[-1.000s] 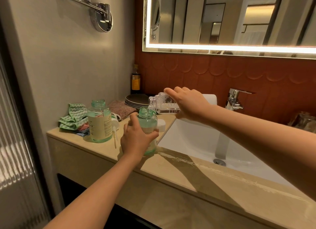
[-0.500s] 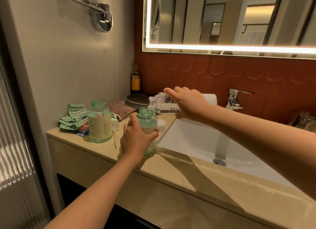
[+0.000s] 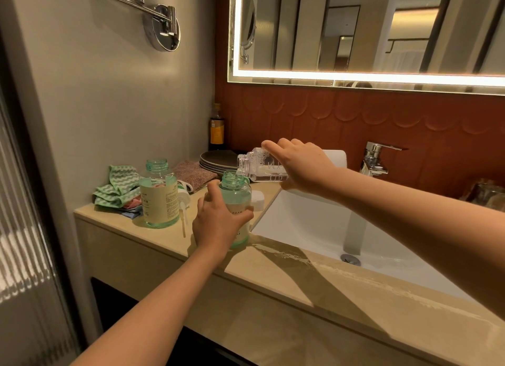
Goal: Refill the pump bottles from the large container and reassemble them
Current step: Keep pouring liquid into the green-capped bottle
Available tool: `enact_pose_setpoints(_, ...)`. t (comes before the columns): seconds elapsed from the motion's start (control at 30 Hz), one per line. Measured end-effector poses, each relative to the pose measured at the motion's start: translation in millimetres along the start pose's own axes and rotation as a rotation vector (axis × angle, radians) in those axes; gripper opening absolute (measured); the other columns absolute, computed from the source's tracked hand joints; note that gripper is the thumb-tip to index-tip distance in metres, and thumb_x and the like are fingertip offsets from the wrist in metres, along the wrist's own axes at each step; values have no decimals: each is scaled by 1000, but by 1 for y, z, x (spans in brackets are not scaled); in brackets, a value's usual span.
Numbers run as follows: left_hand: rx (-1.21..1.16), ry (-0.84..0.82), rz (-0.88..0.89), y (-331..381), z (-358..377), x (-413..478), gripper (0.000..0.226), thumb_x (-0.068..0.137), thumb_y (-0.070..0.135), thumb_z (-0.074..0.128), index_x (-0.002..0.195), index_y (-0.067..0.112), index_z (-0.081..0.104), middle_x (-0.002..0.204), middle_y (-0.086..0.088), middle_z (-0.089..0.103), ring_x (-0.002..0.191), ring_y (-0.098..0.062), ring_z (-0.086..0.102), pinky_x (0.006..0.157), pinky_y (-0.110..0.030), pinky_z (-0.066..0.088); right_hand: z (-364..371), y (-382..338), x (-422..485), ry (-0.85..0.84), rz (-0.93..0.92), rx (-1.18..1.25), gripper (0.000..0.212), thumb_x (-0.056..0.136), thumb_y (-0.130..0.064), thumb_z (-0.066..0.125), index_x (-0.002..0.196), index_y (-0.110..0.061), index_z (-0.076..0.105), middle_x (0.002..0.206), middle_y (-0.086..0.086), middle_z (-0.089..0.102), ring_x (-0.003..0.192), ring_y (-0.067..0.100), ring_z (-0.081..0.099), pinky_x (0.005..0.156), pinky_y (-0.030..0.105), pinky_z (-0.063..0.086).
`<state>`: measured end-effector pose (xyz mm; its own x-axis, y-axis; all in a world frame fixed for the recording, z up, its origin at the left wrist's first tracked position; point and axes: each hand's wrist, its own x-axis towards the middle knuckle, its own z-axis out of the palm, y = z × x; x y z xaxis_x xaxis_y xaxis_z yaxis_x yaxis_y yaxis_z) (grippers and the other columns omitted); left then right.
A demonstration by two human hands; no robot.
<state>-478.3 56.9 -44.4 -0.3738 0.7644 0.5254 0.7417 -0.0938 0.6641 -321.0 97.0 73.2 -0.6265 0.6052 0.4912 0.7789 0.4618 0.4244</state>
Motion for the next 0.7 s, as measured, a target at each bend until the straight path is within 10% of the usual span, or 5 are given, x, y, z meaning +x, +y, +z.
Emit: enact_pose_setpoints(0.7,9,3,-1,1,0,0,79,72,47,70,130,19,25,120,-10,52,108,-27,49,72,-36,49,-3,-1,-3,3,4,-11,80,79,-25,72,142,-21,23,114,7,53,88,16,44,68,26,40)
